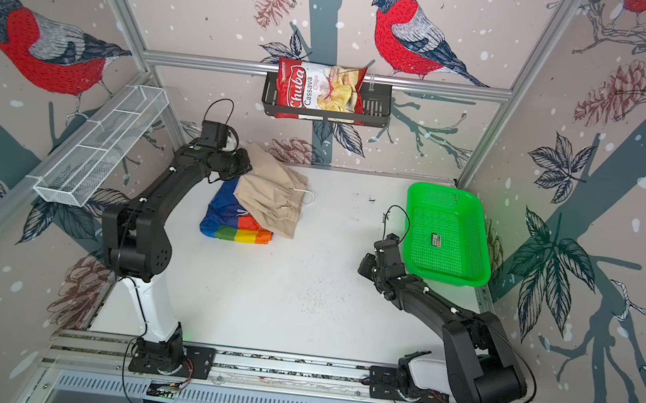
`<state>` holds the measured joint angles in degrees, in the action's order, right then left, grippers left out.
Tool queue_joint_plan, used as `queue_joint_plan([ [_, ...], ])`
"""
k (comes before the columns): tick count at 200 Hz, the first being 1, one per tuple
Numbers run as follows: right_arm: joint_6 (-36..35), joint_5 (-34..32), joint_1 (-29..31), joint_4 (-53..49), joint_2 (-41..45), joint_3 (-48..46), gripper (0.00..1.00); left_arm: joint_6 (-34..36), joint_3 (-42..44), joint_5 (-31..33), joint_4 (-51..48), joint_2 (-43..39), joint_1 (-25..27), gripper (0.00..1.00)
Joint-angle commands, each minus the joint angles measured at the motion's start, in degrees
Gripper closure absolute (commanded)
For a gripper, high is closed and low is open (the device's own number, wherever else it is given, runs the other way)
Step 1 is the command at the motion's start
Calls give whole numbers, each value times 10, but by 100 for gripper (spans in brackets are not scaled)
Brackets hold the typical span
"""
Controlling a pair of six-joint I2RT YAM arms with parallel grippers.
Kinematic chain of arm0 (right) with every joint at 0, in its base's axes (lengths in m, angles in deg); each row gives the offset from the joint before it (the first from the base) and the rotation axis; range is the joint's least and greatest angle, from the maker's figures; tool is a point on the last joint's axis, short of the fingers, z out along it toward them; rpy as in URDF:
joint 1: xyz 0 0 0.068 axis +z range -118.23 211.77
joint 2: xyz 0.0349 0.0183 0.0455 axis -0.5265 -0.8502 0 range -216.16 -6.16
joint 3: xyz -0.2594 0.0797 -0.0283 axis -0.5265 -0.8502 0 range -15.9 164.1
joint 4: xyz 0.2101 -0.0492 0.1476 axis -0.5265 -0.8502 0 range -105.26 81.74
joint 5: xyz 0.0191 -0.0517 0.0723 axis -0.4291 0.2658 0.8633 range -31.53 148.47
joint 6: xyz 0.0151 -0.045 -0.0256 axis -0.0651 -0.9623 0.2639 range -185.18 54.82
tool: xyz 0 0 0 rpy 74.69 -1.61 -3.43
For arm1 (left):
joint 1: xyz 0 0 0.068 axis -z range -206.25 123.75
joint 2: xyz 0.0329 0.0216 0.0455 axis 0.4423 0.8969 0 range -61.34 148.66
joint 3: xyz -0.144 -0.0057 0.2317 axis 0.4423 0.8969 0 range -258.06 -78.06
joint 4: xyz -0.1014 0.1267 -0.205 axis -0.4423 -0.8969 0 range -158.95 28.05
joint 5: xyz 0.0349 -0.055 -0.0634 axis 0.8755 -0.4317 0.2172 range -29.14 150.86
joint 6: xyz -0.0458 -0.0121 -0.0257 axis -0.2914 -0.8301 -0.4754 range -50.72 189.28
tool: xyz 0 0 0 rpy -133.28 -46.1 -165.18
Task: Fold and stack the shorts
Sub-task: 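Lift the beige shorts with the left gripper and lay them onto the rainbow shorts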
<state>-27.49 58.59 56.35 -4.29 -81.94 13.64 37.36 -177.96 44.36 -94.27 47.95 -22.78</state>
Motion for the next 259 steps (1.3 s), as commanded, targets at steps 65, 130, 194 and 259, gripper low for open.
queue_joint_plan([
  [65, 9, 1, -1, 8, -1, 0, 81, 12, 208, -28, 134, -1, -79, 100],
  [130, 12, -1, -1, 6, 9, -6, 81, -4, 254, -13, 163, 88, -84, 100],
  [194, 10, -1, -1, 4, 8, -3, 81, -31, 255, -42, 159, 23, -70, 100],
  [259, 13, 9, -1, 16, -6, 3, 81, -69, 159, -87, 119, -60, -24, 100],
])
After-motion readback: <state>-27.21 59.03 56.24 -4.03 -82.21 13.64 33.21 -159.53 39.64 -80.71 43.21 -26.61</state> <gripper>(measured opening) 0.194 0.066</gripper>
